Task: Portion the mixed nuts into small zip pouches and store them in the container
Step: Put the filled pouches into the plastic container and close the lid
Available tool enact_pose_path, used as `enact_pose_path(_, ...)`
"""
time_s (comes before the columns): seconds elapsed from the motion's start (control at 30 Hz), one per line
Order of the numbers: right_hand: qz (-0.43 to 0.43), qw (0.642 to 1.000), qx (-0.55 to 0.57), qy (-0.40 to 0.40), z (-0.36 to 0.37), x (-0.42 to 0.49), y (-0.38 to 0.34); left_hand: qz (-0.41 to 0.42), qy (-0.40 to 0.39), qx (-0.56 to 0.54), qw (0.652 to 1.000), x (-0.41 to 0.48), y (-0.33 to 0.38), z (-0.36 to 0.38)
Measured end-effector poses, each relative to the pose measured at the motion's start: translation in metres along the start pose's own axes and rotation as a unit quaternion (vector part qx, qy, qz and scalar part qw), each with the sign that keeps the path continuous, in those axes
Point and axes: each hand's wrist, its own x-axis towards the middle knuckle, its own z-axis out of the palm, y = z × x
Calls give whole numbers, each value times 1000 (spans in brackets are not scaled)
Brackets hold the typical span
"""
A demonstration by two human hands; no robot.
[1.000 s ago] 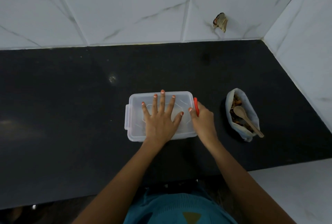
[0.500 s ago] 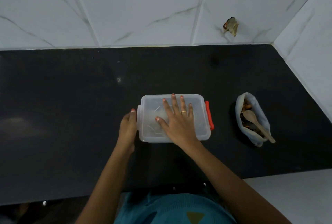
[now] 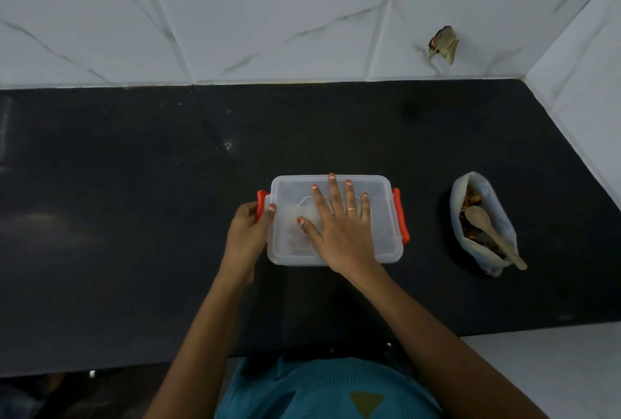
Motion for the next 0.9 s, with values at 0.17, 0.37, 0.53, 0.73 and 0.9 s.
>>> enact_pose_path(0.17,5,1000,-1,4,1,1,0,46,13,115,992,-2,-2,10)
enact_pose_path(0.37,3,1000,1,-4,0,1,-1,98,60,247,962,-3,-9,20)
enact_pose_path(0.53,-1,1000,14,-10,-1,1,-1,97,65,251,961,-5,-9,24)
enact_pose_path(0.73,20,951,278,135,-29,-6,29,67,29,144,987,-4,-6,19)
enact_pose_path(0.9,173,921,328,123,-33,-9,78,13,14,72,997,-2,-5,19)
